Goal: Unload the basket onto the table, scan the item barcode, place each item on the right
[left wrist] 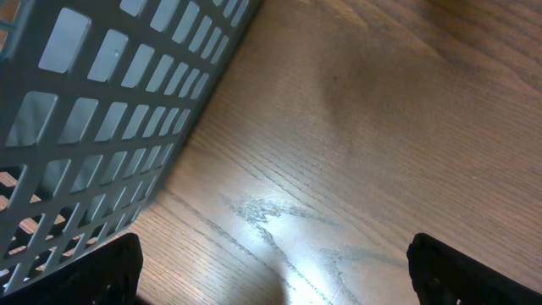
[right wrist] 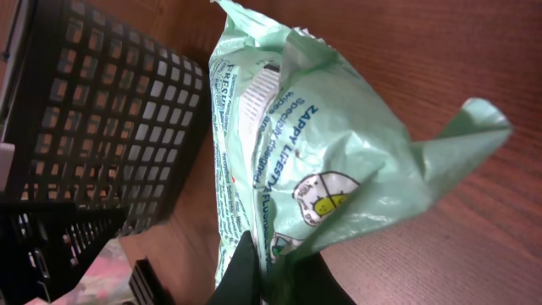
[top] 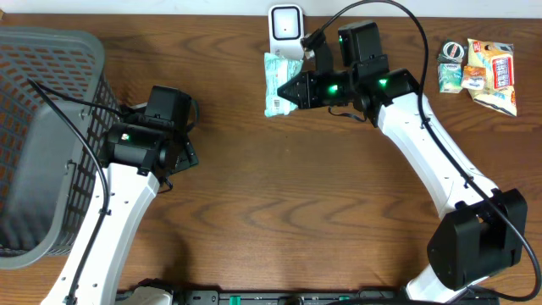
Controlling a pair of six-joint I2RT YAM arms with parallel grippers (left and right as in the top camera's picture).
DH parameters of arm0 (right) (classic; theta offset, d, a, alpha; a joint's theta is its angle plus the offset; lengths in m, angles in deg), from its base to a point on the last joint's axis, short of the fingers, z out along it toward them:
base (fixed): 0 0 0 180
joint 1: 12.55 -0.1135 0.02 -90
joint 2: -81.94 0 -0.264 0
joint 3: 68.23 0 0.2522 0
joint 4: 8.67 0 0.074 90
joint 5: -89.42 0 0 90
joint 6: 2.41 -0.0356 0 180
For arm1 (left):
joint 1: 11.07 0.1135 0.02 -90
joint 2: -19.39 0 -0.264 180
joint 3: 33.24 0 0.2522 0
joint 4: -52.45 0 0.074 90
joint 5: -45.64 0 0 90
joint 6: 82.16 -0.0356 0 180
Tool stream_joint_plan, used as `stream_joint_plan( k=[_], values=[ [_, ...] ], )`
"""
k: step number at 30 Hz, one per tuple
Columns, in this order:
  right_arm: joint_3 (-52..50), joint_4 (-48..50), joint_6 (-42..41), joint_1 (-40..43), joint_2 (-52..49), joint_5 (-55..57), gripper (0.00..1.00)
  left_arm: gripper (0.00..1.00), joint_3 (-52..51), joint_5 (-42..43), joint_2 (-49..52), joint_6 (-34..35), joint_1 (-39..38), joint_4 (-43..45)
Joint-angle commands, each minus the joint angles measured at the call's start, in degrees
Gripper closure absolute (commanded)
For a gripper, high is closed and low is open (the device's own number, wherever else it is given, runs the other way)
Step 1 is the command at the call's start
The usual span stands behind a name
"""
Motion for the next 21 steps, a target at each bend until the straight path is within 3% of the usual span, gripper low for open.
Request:
stream_joint_plan(
  k=[1, 21],
  values=[
    [0.44, -0.09, -0.61, -0.11, 2.08, -0.96, 0.99, 0.02, 0.20, -0.74, -0.31, 0.31, 0.31, -0.15],
    [0.42, -0.24, -0.39, -0.15, 2.05, 0.31, 0.99, 0.02, 0.20, -0.74, -0.31, 0.31, 0.31, -0.15]
  ],
)
